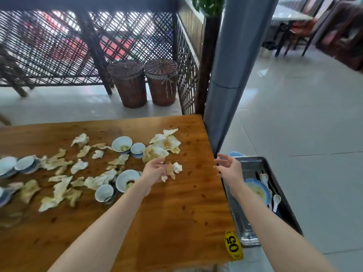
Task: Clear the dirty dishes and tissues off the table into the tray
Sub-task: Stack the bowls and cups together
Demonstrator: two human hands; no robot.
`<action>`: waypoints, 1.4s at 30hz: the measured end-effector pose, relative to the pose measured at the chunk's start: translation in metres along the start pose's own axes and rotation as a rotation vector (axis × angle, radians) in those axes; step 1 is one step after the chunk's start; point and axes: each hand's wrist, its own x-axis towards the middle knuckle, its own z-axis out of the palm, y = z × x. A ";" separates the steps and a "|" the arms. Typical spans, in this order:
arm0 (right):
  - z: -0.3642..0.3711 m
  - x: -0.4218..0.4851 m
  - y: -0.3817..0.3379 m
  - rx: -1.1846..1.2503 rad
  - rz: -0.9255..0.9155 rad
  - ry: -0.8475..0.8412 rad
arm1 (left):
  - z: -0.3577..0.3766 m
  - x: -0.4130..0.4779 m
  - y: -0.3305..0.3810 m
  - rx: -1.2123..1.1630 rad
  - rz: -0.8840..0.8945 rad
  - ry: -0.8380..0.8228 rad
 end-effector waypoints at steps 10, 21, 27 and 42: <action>0.039 -0.007 -0.012 -0.108 -0.047 -0.122 | -0.047 -0.041 -0.030 -0.105 -0.086 0.163; 0.092 -0.015 0.000 -0.161 -0.014 -0.363 | -0.074 -0.091 -0.084 -0.192 -0.196 0.347; 0.138 -0.016 -0.011 -0.197 0.006 -0.413 | -0.105 -0.087 -0.094 -0.210 -0.179 0.418; 0.260 -0.040 -0.028 -0.249 0.056 -0.263 | -0.251 -0.032 -0.116 -0.155 -0.202 0.275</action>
